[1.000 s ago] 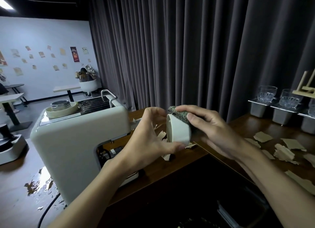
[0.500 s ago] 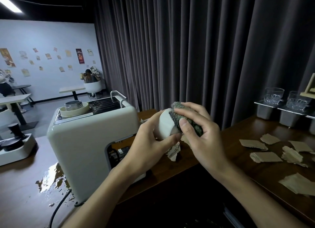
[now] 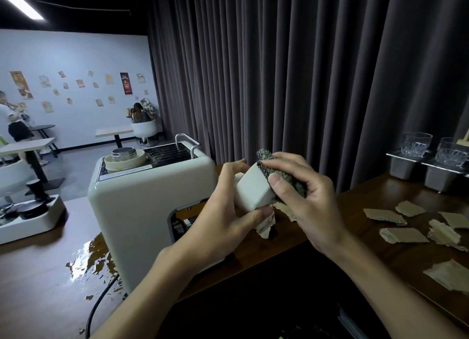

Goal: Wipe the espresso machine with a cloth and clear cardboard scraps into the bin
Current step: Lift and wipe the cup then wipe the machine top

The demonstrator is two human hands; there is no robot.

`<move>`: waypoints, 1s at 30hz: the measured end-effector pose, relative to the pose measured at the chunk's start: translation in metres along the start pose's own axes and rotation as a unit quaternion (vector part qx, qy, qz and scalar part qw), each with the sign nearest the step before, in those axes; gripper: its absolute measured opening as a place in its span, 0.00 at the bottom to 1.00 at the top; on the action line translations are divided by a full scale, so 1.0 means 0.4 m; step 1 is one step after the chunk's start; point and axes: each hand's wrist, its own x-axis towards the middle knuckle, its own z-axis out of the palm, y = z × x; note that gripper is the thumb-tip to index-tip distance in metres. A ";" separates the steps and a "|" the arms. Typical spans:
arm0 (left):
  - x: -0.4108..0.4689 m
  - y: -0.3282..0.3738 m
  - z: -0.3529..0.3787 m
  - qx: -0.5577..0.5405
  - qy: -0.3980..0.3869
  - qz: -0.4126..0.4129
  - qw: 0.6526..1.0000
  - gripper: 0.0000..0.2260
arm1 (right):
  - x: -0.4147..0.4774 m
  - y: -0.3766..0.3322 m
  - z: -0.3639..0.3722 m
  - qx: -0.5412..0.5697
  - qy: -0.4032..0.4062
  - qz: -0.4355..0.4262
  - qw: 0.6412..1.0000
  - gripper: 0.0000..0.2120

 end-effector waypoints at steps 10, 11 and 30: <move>-0.005 0.033 -0.002 0.022 0.086 0.002 0.996 0.26 | -0.036 -0.018 0.055 -0.120 0.062 -0.085 0.987 0.13; -0.007 0.031 -0.004 0.010 0.081 -0.003 0.997 0.27 | -0.036 -0.018 0.056 -0.121 0.058 -0.084 0.987 0.13; -0.025 0.039 -0.016 0.012 0.080 -0.011 0.997 0.28 | -0.010 -0.022 0.048 0.228 0.054 0.118 0.965 0.15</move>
